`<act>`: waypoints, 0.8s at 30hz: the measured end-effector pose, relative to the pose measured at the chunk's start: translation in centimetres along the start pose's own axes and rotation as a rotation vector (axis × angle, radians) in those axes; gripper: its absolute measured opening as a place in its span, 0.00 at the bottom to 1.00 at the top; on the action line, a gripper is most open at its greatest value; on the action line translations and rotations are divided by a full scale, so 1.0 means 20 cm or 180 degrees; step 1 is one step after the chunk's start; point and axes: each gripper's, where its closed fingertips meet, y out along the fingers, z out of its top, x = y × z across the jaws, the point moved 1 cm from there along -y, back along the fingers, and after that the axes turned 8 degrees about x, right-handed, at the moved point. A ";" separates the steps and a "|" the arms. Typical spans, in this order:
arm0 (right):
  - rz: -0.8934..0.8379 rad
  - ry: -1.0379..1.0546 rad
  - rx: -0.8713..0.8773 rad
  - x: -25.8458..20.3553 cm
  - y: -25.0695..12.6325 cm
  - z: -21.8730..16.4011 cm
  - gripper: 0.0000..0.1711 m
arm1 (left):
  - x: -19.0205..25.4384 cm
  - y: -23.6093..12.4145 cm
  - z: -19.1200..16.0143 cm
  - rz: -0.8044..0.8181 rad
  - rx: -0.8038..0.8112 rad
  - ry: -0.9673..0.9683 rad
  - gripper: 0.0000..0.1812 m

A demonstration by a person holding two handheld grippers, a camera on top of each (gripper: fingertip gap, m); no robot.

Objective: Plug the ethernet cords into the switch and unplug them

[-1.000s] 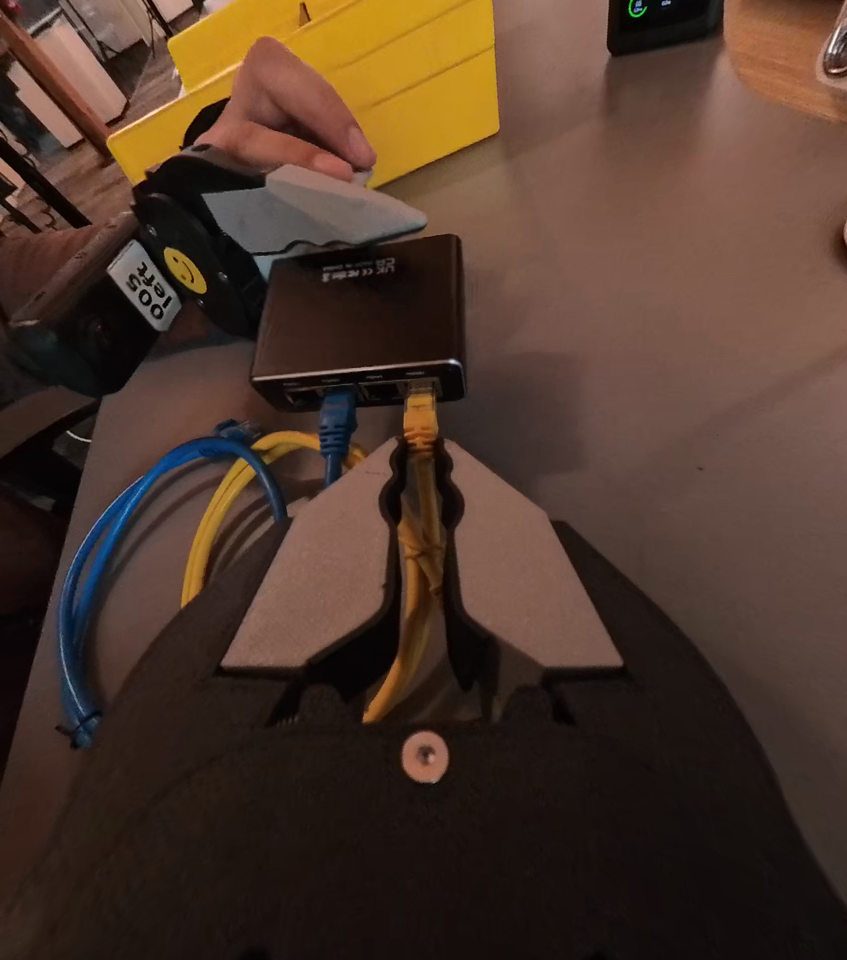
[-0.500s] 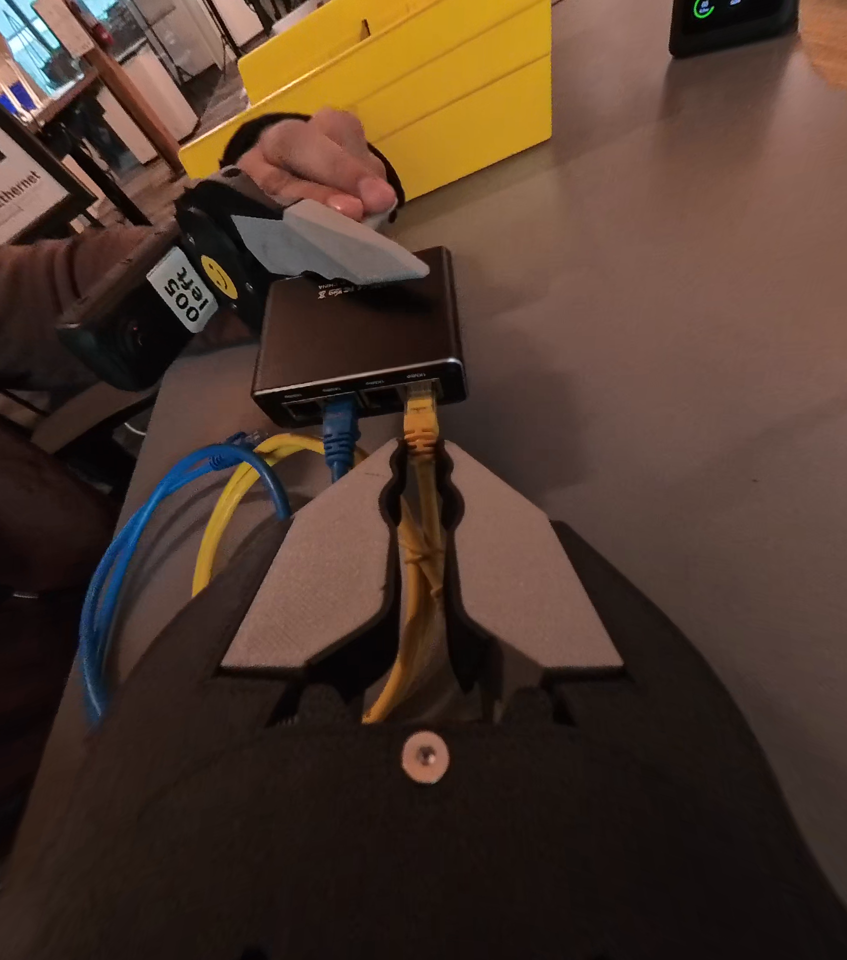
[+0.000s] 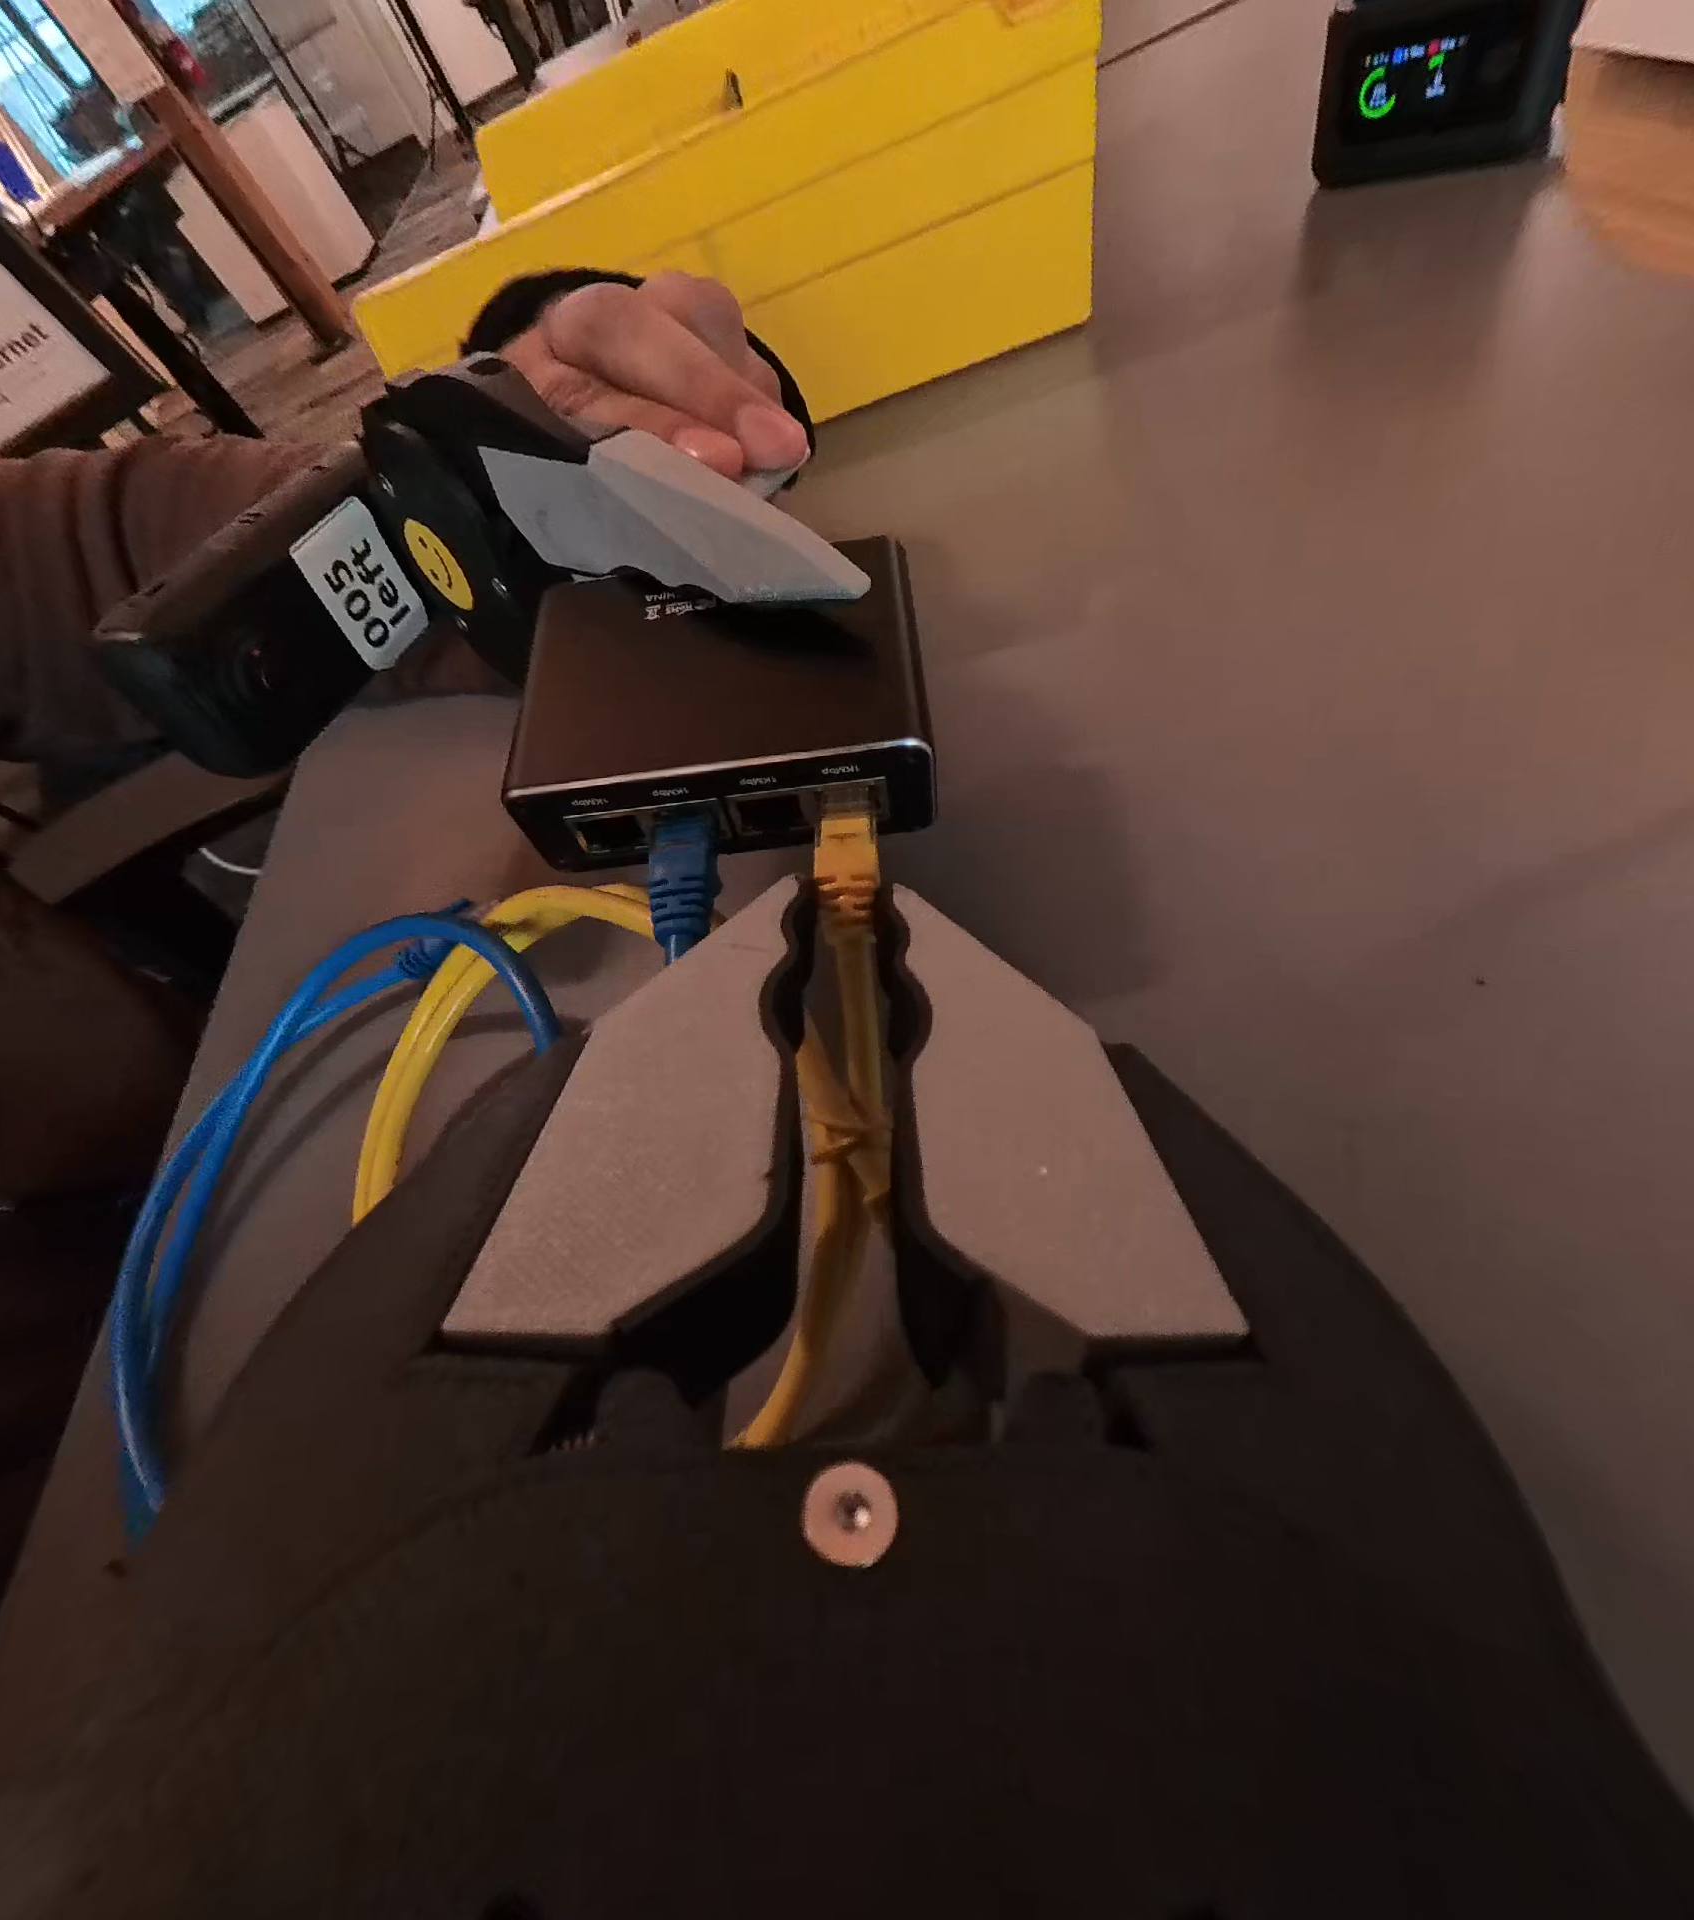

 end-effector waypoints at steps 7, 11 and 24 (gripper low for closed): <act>0.0127 -0.0100 0.0225 -0.05 -0.02 0.05 0.04 | -0.03 -0.02 0.04 0.0065 0.0105 -0.0170 0.18; 0.0384 -0.0139 0.0244 -0.10 -0.05 0.05 0.04 | -0.03 -0.03 0.11 0.0025 0.0204 -0.0176 0.17; 0.0137 0.0219 0.0828 0.01 -0.05 0.21 0.05 | -0.05 0.02 -0.01 -0.0146 0.0038 -0.1080 0.18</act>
